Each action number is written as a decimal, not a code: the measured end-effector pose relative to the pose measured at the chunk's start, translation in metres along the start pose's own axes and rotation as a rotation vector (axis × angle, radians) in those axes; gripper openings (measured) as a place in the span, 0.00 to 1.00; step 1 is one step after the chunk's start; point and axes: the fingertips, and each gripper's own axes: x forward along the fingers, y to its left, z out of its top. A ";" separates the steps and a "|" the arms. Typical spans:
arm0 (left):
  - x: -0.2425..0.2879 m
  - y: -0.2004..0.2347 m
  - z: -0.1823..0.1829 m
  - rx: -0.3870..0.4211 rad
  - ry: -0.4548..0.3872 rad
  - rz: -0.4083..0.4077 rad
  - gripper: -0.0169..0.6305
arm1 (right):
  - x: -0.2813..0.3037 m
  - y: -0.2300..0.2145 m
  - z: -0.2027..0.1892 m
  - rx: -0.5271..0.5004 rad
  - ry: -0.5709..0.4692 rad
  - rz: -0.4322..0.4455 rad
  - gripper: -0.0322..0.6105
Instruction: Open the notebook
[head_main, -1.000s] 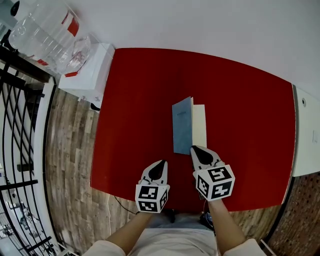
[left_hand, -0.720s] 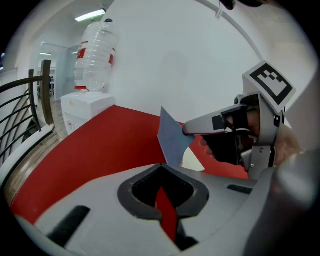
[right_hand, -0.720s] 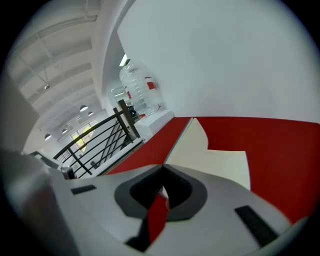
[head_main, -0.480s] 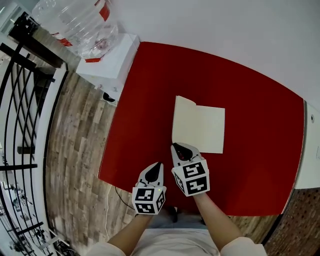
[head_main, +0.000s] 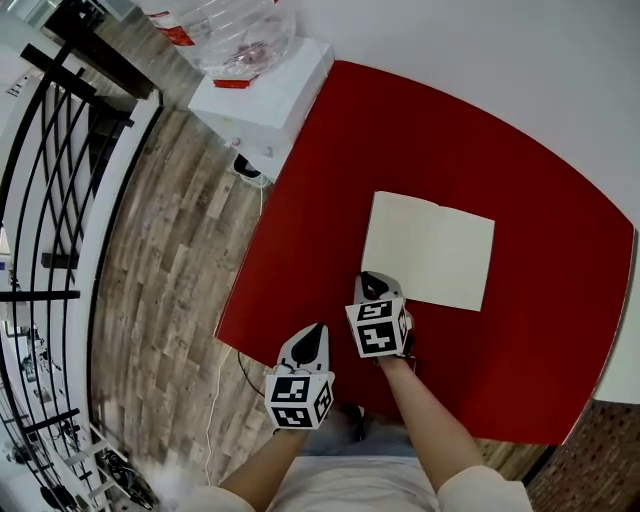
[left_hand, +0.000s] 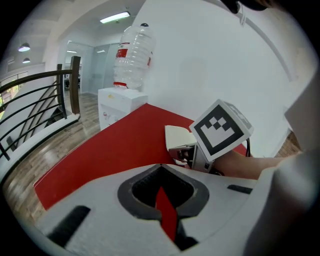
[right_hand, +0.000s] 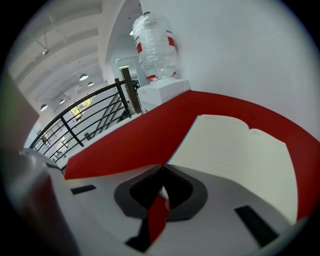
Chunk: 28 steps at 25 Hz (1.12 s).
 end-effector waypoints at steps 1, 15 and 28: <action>-0.001 0.003 -0.001 -0.007 0.000 0.004 0.04 | 0.004 0.001 -0.002 -0.011 0.011 -0.007 0.07; 0.001 0.018 -0.003 -0.021 -0.001 -0.005 0.04 | 0.016 0.012 -0.007 0.068 -0.017 -0.017 0.11; -0.006 -0.001 0.013 0.059 -0.024 -0.055 0.04 | -0.053 0.000 0.010 0.054 -0.136 -0.051 0.11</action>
